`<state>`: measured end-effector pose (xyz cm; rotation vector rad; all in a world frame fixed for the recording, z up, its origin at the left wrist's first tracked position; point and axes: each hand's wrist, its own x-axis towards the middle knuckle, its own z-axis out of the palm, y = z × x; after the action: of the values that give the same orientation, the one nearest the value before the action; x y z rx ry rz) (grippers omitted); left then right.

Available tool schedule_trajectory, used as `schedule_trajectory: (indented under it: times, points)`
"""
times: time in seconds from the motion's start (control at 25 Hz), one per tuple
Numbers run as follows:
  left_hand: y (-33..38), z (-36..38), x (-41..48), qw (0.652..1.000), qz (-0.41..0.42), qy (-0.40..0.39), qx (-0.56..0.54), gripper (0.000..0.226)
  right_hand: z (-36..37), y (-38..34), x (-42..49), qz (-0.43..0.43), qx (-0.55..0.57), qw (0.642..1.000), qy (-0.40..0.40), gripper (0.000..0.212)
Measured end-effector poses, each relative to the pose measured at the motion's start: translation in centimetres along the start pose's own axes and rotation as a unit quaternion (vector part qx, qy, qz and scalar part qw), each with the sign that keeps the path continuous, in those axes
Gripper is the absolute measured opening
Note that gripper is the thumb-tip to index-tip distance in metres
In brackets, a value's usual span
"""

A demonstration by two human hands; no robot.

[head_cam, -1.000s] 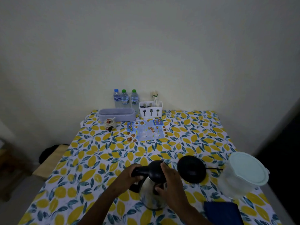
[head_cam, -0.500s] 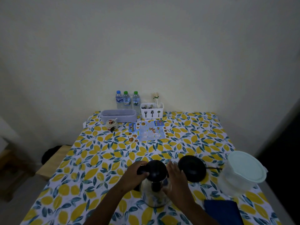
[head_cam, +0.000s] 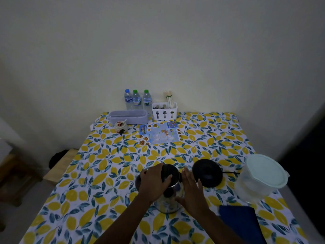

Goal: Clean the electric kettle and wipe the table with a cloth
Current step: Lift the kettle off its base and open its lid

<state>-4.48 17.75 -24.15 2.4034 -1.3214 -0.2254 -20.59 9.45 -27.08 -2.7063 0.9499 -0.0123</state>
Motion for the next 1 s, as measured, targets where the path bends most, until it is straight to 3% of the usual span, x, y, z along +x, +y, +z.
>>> schedule_trajectory:
  times: [0.12, 0.28, 0.44, 0.56, 0.68, 0.88, 1.0]
  points:
    - [0.0, -1.4, -0.4, 0.986, 0.016, 0.028, -0.163, 0.051, 0.4, -0.2, -0.3, -0.004, -0.007, 0.996, 0.092, 0.098]
    - [-2.1, -2.7, -1.4, 0.907, -0.066, 0.022, -0.415, 0.038, 0.4, -0.9, -0.4, -0.010, -0.027, 0.992, 0.122, 0.103]
    - [-4.1, -3.1, -2.7, 0.881, -0.124, 0.025, -0.457, 0.036, 1.2, -2.4, -0.4, -0.030, 0.009, 0.998, 0.047, 0.102]
    - [-4.0, -3.7, -3.7, 0.849, -0.180, 0.087, -0.490, 0.031, 1.4, -2.8, -0.7, -0.021, 0.009, 0.996, 0.082, 0.093]
    - [-3.6, -4.3, -4.2, 0.817, -0.189, 0.112, -0.533, 0.045, 1.7, -2.3, -0.8, -0.031, 0.011, 0.996, 0.085, 0.093]
    - [-3.9, -5.0, -4.6, 0.911, -0.144, 0.123, -0.366, 0.050, 2.2, -2.6, -0.7, -0.027, 0.099, 0.991, 0.089, 0.090]
    - [-4.2, -5.3, -4.7, 0.971, -0.029, 0.172, -0.166, 0.043, 2.4, -2.1, -1.7, -0.026, 0.165, 0.980, 0.111, 0.082]
